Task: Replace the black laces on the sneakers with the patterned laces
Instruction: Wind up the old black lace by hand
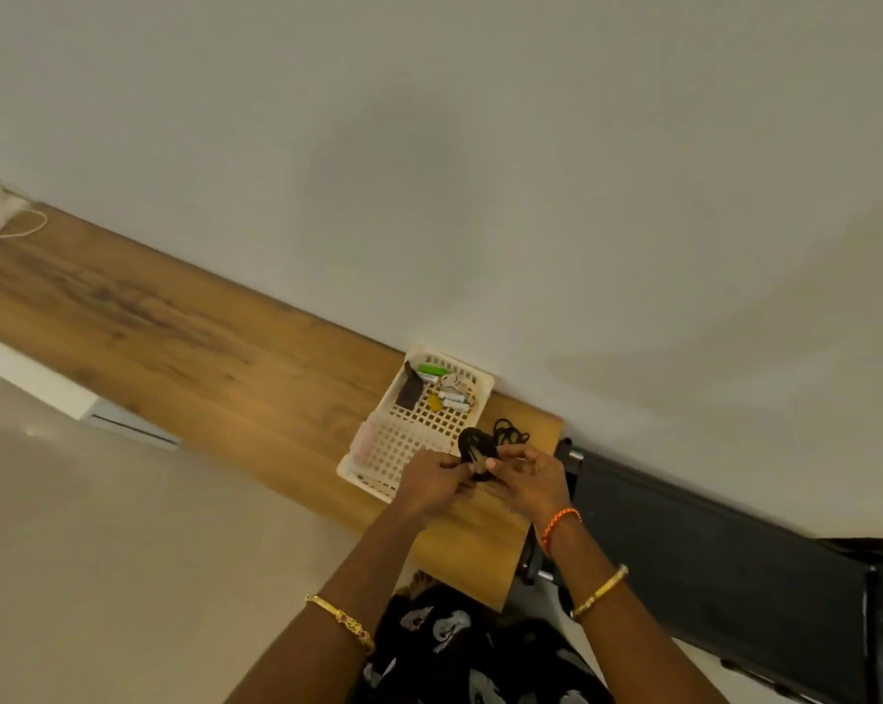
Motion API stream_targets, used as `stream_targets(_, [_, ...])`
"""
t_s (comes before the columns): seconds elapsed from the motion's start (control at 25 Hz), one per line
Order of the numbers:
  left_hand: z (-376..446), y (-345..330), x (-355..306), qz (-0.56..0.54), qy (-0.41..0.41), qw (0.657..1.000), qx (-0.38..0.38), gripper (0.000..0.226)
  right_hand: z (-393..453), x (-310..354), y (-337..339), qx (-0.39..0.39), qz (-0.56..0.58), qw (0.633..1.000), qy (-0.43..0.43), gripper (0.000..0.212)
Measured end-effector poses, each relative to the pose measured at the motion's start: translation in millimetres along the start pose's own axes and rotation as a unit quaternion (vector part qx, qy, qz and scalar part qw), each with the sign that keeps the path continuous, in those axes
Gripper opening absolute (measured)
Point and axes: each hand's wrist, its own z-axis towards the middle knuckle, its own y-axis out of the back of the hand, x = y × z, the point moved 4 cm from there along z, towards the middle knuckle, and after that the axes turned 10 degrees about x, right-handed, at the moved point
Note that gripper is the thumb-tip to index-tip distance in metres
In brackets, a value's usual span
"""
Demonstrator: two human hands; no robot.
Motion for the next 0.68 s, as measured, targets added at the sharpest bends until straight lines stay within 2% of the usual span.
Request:
stream_targets(0.16, [65.2, 55.5, 48.0, 0.106, 0.083, 0.991, -0.007, 0.020, 63.2, -44.7, -48.5, -0.046, -0.124, 0.990, -0.043, 0.016])
stream_targets(0.36, [134.5, 90.3, 83.1, 0.273, 0.151, 0.949, 0.047, 0.025, 110.9, -98.5, -87.6, -0.107, -0.216, 0.969, -0.059, 0.020])
stream_targets(0.44, [149.7, 94.4, 86.3, 0.313, 0.169, 0.933, 0.054, 0.020, 114.8, -103.1, -97.3, -0.125, -0.347, 0.928, -0.053, 0.023])
stream_targets(0.52, [165.8, 95.8, 89.4, 0.334, 0.174, 0.924, 0.062, 0.029, 117.9, -100.5, -106.2, -0.171, -0.454, 0.874, -0.025, 0.019])
stream_targets(0.6, [176.0, 94.9, 90.8, 0.349, 0.171, 0.919, 0.072, 0.027, 121.2, -99.7, -110.4, -0.217, -0.486, 0.846, 0.022, 0.013])
stream_targets(0.68, [179.9, 92.3, 91.4, 0.367, 0.155, 0.913, 0.083, 0.023, 127.5, -105.6, -108.3, -0.236, -0.492, 0.837, 0.044, 0.024])
